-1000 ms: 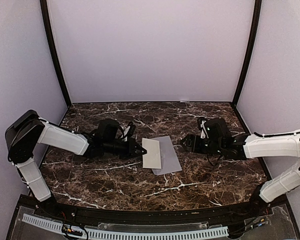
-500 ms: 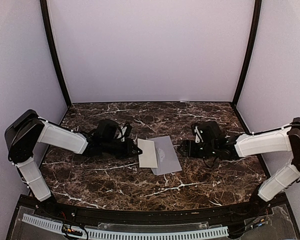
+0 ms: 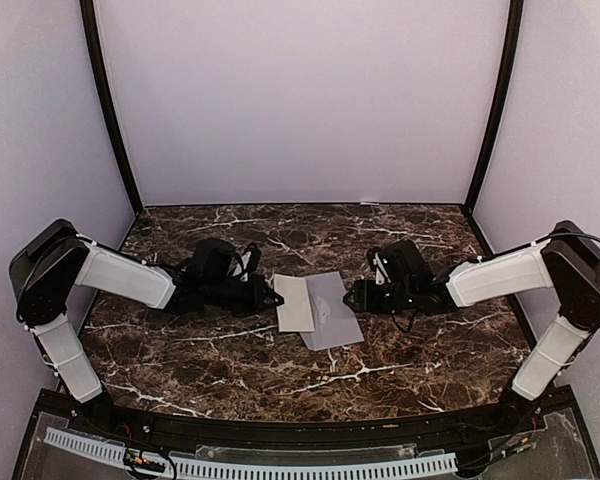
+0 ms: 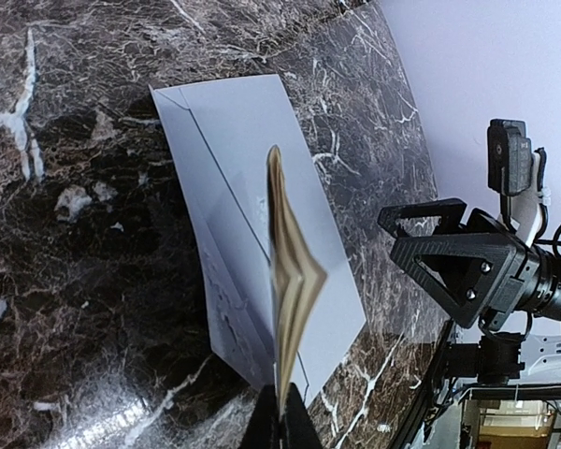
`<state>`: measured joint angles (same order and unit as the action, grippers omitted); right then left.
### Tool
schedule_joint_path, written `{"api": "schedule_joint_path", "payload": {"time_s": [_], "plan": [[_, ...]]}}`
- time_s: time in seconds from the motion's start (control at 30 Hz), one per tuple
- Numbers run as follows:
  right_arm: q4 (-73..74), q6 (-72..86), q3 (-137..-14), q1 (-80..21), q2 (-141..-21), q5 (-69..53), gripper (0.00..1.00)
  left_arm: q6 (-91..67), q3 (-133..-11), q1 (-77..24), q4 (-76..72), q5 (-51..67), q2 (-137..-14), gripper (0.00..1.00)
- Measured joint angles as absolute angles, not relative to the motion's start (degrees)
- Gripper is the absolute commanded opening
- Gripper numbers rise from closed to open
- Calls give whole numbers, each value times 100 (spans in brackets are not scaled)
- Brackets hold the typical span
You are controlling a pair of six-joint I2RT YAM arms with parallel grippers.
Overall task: Place the letter into the envelope and seal it
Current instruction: Place the letter in the envelope.
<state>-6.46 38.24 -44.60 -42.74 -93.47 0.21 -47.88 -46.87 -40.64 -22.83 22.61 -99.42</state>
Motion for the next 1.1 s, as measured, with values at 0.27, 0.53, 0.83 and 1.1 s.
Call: {"api": "schedule_joint_path", "payload": {"time_s": [0.27,0.53,0.83,1.1], "plan": [[-779,3824,-4510,-4355,-9574,-132,61,-4888,-4536,-4064,-2355,2141,-9942,0],[-773,3830,-4587,-4477,-9756,-126,55,-4925,-4523,-4060,-2349,2084,-9972,0],[-768,3865,-4587,-4528,-9865,-117,50,-4995,-4495,-4034,-2349,2036,-10138,0],[-784,3889,-4598,-4539,-9974,-104,46,-5041,-4495,-4023,-2342,2034,-10320,0]]}}
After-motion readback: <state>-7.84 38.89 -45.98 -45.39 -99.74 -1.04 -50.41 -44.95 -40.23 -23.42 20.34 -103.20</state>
